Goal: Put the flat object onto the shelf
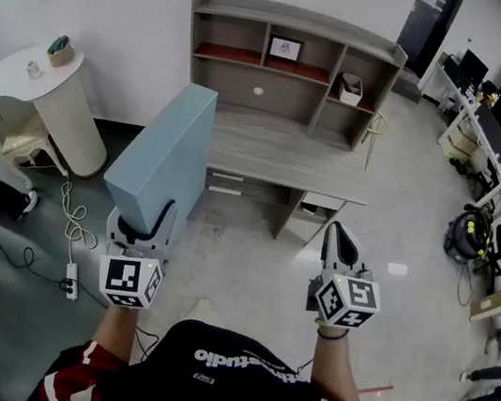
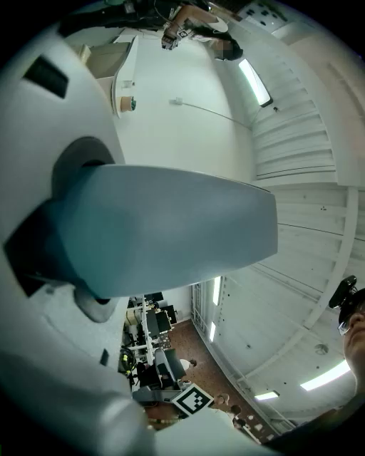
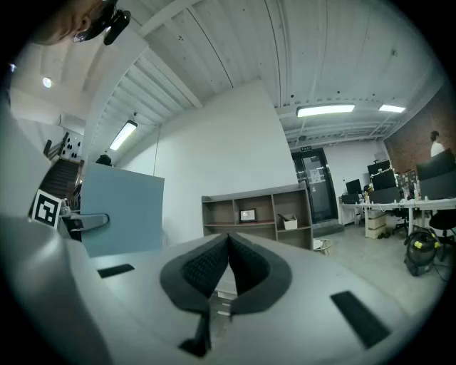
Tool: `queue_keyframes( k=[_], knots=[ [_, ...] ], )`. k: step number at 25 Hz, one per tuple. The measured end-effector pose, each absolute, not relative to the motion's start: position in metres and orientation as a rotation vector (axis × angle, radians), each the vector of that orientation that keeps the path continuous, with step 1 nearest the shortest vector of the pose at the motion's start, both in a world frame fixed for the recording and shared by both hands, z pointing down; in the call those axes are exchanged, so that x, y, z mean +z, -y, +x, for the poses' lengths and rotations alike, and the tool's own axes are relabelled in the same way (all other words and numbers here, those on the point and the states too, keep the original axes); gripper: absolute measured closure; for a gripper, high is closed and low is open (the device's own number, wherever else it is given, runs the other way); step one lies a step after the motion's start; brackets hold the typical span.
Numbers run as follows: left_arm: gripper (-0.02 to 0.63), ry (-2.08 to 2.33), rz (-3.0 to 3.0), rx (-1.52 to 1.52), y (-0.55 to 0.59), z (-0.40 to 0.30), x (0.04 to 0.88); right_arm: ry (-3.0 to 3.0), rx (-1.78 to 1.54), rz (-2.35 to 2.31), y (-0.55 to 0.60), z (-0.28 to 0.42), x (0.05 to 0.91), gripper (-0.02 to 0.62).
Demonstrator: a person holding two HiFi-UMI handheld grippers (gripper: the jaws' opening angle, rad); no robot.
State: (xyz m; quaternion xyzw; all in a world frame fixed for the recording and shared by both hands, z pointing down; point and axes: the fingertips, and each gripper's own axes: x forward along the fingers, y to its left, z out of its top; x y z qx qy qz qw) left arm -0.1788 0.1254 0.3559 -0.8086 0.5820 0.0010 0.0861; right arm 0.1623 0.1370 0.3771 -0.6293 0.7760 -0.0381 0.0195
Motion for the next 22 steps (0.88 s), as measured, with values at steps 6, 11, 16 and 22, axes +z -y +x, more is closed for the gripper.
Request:
queue_keyframes(
  k=[6,11,16,22],
  knots=[
    [0.337,-1.763,-2.425,0.018,-0.133,-0.18,0.358,-2.424,-0.121,-1.94,-0.143,0.159,0.376,0.601],
    [0.337,-1.754,-2.43,0.01,-0.135,-0.178,0.36,-2.434,-0.122,-1.944,-0.147,0.159,0.378,0.601],
    [0.337,-1.768,-2.433,0.013,-0.138,-0.176,0.358,-2.445,-0.115,-1.92,-0.154,0.159,0.374,0.601],
    [0.337,-1.808,-2.428,0.025,-0.147,-0.176,0.361,-2.482,-0.148,-1.861,-0.158,0.159,0.378,0.597]
  ],
)
